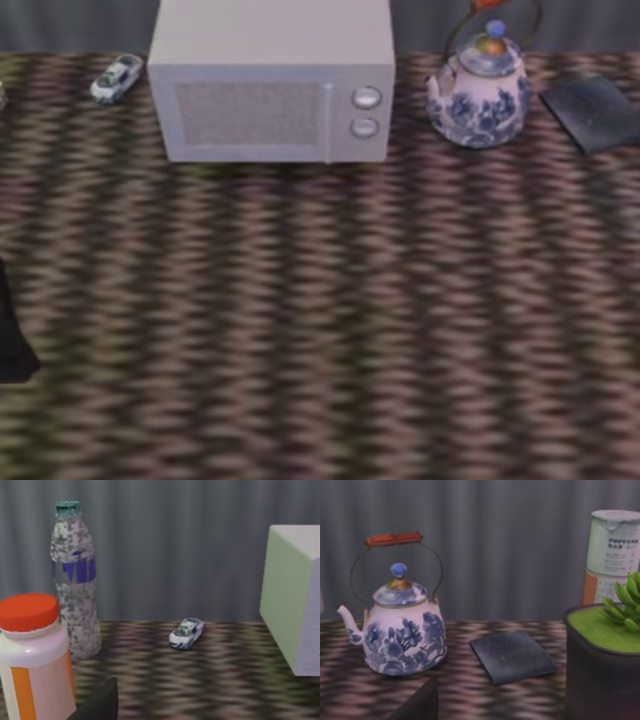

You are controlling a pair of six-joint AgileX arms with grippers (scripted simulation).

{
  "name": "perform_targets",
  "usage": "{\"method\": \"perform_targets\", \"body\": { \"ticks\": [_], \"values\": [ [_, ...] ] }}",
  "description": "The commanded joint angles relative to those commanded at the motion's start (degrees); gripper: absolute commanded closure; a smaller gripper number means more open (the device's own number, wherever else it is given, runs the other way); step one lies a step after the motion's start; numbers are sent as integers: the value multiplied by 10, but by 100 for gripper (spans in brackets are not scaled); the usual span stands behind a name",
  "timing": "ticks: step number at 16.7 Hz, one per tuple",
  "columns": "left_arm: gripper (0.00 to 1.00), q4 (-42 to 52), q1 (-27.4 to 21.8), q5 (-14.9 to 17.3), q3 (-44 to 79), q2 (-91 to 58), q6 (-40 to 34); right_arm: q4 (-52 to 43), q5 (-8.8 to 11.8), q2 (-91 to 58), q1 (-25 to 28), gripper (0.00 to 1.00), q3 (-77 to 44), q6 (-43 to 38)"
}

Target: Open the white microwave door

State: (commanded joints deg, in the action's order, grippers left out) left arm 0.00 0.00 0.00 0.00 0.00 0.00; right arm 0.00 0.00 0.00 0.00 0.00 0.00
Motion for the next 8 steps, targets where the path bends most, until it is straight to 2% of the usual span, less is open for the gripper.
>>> {"method": "perform_targets", "body": {
  "ticks": [4,8],
  "values": [
    [0,10,-7,-2,17,-17,-6,0,0,0,0,0,0,0],
    [0,69,-44,-18,124,-124,-39,0,0,0,0,0,0,0]
  ]
}}
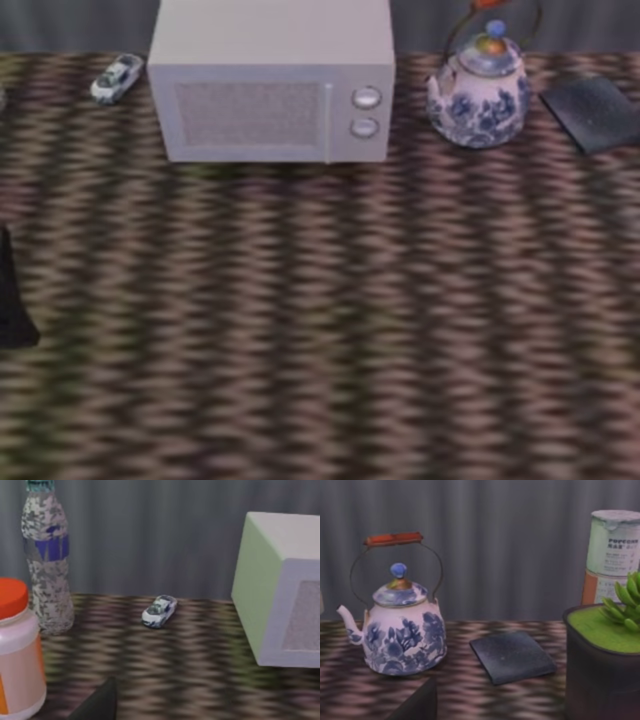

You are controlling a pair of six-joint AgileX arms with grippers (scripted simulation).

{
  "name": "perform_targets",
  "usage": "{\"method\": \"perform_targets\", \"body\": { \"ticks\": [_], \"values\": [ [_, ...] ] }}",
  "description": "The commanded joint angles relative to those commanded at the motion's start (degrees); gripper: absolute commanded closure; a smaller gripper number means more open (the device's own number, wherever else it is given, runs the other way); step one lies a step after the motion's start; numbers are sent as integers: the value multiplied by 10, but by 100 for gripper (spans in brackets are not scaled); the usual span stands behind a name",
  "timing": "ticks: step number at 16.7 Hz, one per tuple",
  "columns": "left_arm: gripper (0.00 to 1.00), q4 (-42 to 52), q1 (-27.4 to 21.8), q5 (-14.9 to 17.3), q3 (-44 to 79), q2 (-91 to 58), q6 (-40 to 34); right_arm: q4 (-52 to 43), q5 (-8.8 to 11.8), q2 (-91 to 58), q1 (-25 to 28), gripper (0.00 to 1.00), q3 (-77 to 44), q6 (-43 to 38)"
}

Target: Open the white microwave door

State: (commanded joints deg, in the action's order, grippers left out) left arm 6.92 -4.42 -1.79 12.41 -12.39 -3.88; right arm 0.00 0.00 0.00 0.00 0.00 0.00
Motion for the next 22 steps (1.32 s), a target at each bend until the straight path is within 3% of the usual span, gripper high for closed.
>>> {"method": "perform_targets", "body": {
  "ticks": [16,22],
  "values": [
    [0,481,-254,-129,913,-915,-228,0,0,0,0,0,0,0],
    [0,588,-319,-157,1145,-1129,-289,0,0,0,0,0,0,0]
  ]
}}
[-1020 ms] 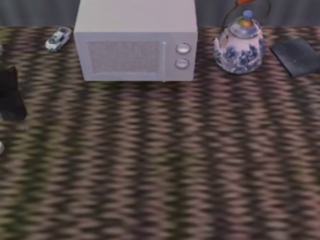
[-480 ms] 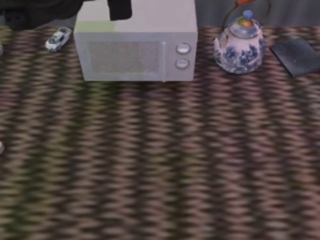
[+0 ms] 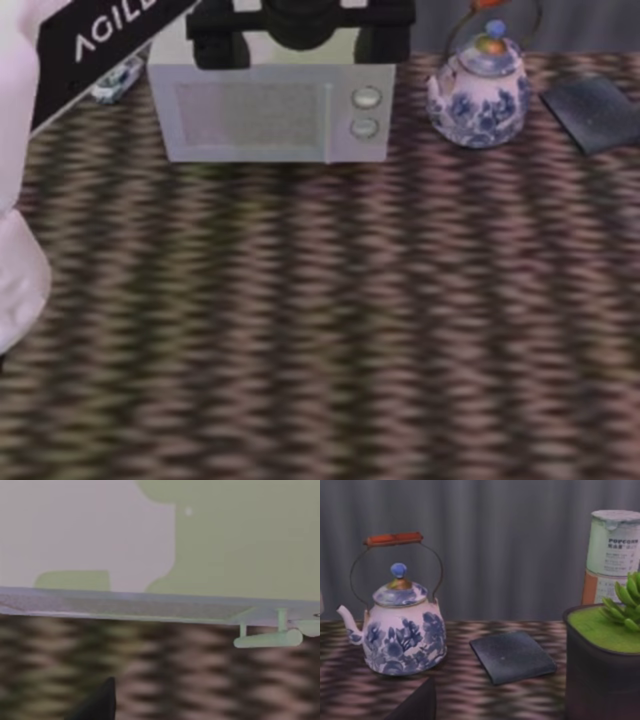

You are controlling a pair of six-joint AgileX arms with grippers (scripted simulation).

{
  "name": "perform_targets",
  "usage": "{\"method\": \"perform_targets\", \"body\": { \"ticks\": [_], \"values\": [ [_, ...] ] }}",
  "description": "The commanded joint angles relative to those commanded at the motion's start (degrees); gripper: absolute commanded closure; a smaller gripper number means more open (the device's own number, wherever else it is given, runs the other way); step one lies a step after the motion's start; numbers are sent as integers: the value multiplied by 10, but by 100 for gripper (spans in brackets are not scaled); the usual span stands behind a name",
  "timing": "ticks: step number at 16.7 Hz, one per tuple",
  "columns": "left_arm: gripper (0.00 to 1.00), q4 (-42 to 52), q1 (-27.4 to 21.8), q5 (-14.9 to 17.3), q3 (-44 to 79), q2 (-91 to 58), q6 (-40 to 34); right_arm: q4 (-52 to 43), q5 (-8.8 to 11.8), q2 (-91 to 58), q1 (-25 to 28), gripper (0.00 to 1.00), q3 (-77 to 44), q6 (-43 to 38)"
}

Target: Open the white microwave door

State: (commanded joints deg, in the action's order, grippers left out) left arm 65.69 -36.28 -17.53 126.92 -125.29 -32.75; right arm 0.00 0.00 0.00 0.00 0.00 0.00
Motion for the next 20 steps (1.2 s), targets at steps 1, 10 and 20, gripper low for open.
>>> {"method": "perform_targets", "body": {
  "ticks": [1,10,20],
  "values": [
    [0,9,-6,-2,20,-17,-6,0,0,0,0,0,0,0],
    [0,7,-8,-3,36,-40,-8,0,0,0,0,0,0,0],
    [0,-104,17,8,-4,-101,16,0,0,0,0,0,0,0]
  ]
}}
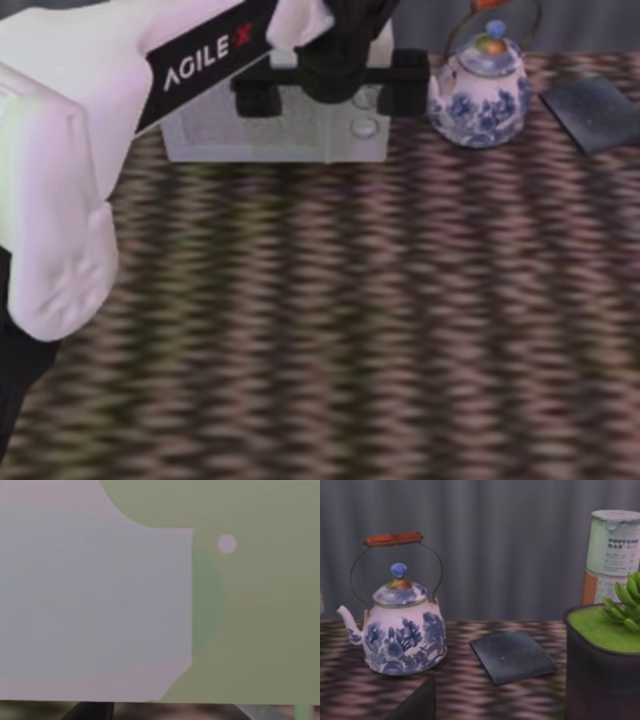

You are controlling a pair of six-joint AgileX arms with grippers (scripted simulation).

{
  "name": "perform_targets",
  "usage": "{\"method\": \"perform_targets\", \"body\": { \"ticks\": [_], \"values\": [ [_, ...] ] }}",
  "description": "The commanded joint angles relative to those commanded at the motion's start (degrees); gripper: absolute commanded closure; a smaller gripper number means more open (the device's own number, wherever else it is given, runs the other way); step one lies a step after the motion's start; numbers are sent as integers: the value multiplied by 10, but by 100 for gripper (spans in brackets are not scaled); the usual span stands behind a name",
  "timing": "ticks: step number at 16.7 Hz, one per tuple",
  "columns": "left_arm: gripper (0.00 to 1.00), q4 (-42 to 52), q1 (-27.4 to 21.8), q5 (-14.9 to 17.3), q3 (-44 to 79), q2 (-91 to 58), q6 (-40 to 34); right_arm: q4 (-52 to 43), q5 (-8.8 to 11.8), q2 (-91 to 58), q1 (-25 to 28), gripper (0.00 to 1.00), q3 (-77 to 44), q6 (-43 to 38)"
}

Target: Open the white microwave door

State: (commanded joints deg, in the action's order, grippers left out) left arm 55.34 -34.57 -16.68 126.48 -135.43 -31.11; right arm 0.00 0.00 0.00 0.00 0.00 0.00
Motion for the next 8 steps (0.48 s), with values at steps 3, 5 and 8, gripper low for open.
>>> {"method": "perform_targets", "body": {
  "ticks": [3,5,8],
  "values": [
    [23,0,0,0,0,0,0,0,0,0,0,0,0,0],
    [38,0,0,0,0,0,0,0,0,0,0,0,0,0],
    [60,0,0,0,0,0,0,0,0,0,0,0,0,0]
  ]
}}
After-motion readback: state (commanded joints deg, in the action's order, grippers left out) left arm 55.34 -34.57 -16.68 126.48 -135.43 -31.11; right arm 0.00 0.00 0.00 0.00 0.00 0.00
